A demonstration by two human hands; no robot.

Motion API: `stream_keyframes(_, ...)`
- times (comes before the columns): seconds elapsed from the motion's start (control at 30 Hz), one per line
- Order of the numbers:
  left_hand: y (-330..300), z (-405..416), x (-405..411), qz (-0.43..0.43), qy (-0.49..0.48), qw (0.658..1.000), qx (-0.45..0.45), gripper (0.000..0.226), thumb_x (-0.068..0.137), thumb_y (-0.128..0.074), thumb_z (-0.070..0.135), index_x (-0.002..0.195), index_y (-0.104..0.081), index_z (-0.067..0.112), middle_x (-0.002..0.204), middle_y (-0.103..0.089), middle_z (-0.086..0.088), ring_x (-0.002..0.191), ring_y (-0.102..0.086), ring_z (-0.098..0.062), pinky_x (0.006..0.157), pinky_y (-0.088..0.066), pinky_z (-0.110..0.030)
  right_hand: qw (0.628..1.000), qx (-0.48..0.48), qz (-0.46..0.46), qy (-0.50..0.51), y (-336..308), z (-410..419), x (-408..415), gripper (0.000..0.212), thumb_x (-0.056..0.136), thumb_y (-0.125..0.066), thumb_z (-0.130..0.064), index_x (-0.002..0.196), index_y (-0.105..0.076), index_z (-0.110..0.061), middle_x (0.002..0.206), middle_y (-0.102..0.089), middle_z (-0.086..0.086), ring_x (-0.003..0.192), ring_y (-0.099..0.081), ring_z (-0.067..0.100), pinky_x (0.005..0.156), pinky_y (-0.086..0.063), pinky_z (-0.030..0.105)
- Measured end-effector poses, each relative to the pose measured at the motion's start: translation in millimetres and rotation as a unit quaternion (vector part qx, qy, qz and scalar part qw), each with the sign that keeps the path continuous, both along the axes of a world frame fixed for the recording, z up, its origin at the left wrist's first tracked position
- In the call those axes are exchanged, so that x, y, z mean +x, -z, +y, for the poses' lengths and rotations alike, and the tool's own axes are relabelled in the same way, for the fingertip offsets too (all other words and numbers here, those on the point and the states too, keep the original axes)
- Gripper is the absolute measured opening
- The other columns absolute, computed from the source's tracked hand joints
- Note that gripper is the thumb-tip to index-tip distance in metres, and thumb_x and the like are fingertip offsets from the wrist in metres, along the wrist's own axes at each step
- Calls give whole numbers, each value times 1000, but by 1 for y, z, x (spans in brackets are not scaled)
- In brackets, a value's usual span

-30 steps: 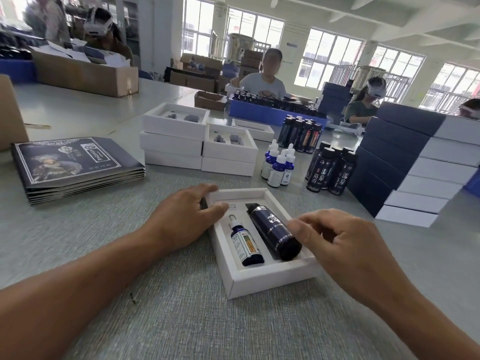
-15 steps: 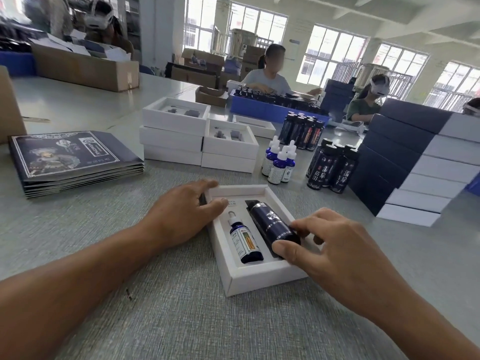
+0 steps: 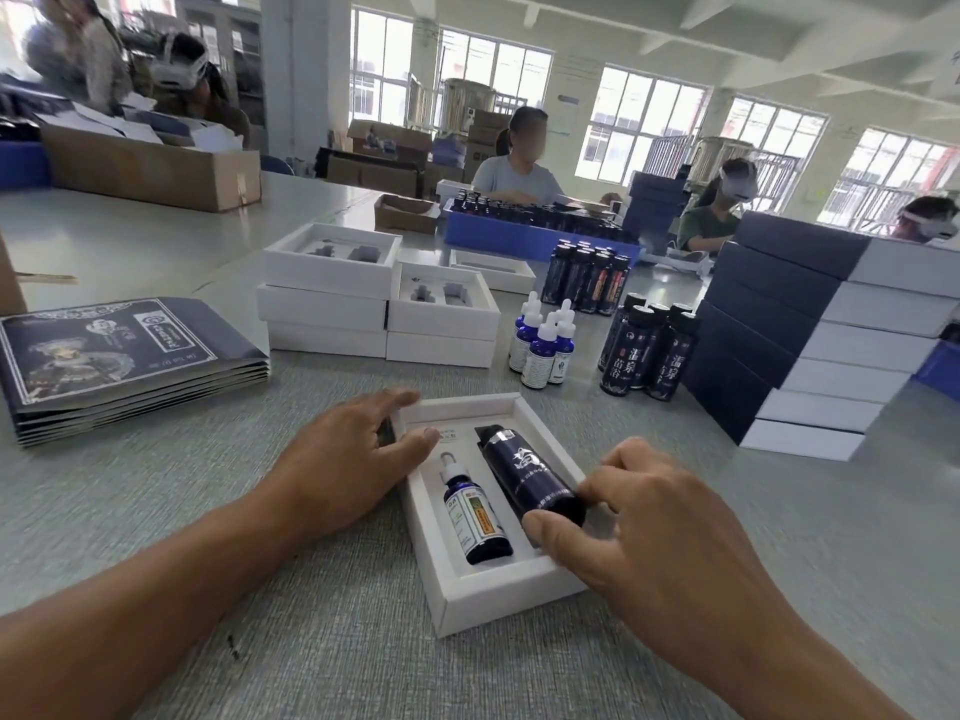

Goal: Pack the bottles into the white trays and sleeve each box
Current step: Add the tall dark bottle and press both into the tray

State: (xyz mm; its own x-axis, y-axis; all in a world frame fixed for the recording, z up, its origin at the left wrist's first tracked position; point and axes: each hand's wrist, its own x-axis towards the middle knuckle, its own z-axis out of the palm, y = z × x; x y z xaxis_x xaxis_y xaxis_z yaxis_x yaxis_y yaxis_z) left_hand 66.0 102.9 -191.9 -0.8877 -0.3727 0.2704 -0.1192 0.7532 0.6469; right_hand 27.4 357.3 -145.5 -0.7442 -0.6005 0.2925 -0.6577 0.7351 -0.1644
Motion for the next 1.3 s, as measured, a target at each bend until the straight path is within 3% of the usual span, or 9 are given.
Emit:
stream_keyframes(0.4,0,0,0,10,-1,1000,12,60,88,-54,60,144,-45,38,141,-54,8,110,-47,-6,96,-42,-31,989,-124,-75,-21,1,0,1,42,67,-74,-61,104,-64,-43,93,-60,-31,91,-54,-16,68,-35,6)
stream_keyframes(0.57,0,0,0,10,-2,1000,10,61,87,-54,61,143,-46,38,140,-55,8,115,-51,-8,98,-43,-32,982,-162,-91,-46,1,3,-1,50,68,-86,-34,112,-68,-47,102,-59,-32,83,-52,-20,62,-33,9)
stream_keyframes(0.7,2,-1,-1,8,-6,1000,7,61,86,-53,62,143,-46,39,140,-55,9,111,-51,-7,95,-43,-31,979,-165,-102,-60,-1,5,-5,52,73,-84,-17,109,-69,-51,115,-55,-35,94,-49,-18,71,-36,7)
stream_keyframes(0.77,3,-1,-1,9,-8,1000,6,62,86,-53,63,142,-46,40,139,-56,10,107,-49,-5,90,-41,-29,974,-170,-133,-67,-2,7,-6,44,76,-80,-22,107,-69,-52,115,-55,-37,97,-50,-17,72,-37,10)
stream_keyframes(0.83,3,-1,-2,8,-8,1000,4,62,85,-52,65,142,-45,40,139,-55,10,107,-48,-4,88,-40,-28,969,-181,-162,-56,-4,9,-7,31,77,-72,-48,106,-65,-52,110,-58,-36,98,-53,-16,68,-43,10)
stream_keyframes(0.9,3,-2,-2,4,-8,1000,2,62,85,-52,65,142,-45,41,140,-55,10,108,-47,-3,89,-39,-28,979,-155,-128,-38,-2,10,-9,52,67,-56,-76,110,-63,-47,102,-59,-33,92,-52,-18,64,-40,10)
stream_keyframes(1.03,3,-2,-1,8,-8,1000,7,60,87,-54,62,142,-46,41,140,-55,10,110,-49,-5,94,-42,-31,996,-61,-62,-14,1,5,-7,76,63,-39,-92,108,-67,-38,105,-44,-38,105,-38,-16,75,-28,7)
stream_keyframes(1.13,2,-1,-2,6,-4,1000,11,60,87,-54,62,143,-45,40,140,-55,9,112,-50,-7,98,-44,-34,998,-45,-46,-11,1,2,-5,66,71,-43,-85,110,-66,-37,101,-45,-35,101,-39,-11,74,-28,7)
stream_keyframes(1.3,2,-2,-2,5,-3,1000,14,61,86,-54,62,142,-45,40,140,-55,9,110,-50,-6,93,-43,-32,997,-73,-19,-11,-3,-2,1,47,80,-69,-48,125,-60,-39,112,-62,-25,80,-50,-8,78,-40,11)
